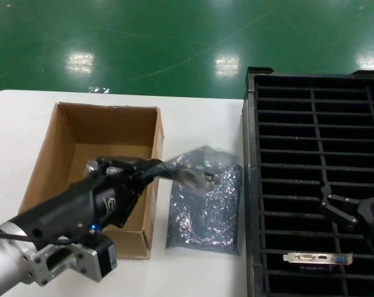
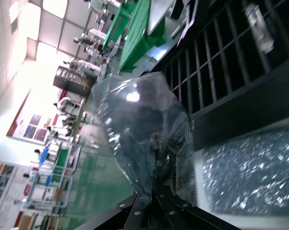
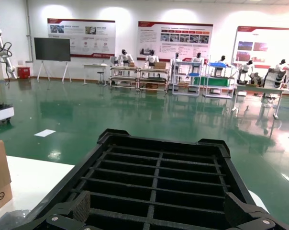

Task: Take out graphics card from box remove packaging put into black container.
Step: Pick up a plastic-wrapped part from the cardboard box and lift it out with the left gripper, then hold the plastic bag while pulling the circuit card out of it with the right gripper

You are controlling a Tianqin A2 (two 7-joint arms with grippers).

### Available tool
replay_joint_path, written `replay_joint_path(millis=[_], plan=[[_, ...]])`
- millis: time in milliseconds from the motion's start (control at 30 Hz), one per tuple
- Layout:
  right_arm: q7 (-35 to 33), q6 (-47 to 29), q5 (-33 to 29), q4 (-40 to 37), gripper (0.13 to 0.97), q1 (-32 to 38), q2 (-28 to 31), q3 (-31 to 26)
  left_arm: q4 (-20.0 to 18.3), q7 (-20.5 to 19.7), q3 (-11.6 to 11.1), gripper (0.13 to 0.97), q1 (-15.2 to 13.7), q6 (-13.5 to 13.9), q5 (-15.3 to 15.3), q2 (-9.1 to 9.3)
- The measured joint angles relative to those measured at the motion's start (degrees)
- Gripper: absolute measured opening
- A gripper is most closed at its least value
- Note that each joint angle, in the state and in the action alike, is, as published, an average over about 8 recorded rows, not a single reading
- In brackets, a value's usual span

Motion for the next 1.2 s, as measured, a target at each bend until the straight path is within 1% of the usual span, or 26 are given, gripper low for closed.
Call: replay_joint_path(millis=[133, 433, 800, 900, 1000, 1100, 1200], plan=[[0.0, 0.0, 0.0, 0.0, 0.966, 0.0, 0.0, 0.0, -0.3, 0.5, 0.7, 0.139, 0.4, -0.2, -0.4, 0.06], [0.2, -0.5, 0.2, 0.1, 0.966, 0.3, 0.1, -0.3, -0.3, 0.6, 0.8, 0.139, 0.4, -0.2, -0.4, 0.07], [1.7, -7.2, 1.8, 2.4, 0.961, 3.0, 0.8, -4.4, -0.3, 0.6, 0.8, 0.139, 0.4, -0.2, -0.4, 0.07], [3.8, -8.3, 1.3, 3.6, 0.958, 3.7, 2.8, -6.7, -0.3, 0.6, 0.8, 0.139, 0.4, -0.2, -0.4, 0.07], [7.6, -8.5, -0.1, 5.2, 0.941, 4.4, 5.8, -9.5, -0.3, 0.6, 0.8, 0.139, 0.4, -0.2, -0.4, 0.07], [12.6, -9.0, -2.9, 6.8, 0.916, 5.2, 8.9, -12.2, -0.3, 0.6, 0.8, 0.139, 0.4, -0.2, -0.4, 0.07], [18.3, -10.2, -7.0, 8.4, 0.891, 5.9, 10.9, -14.1, -0.3, 0.6, 0.8, 0.139, 0.4, -0.2, -0.4, 0.07]])
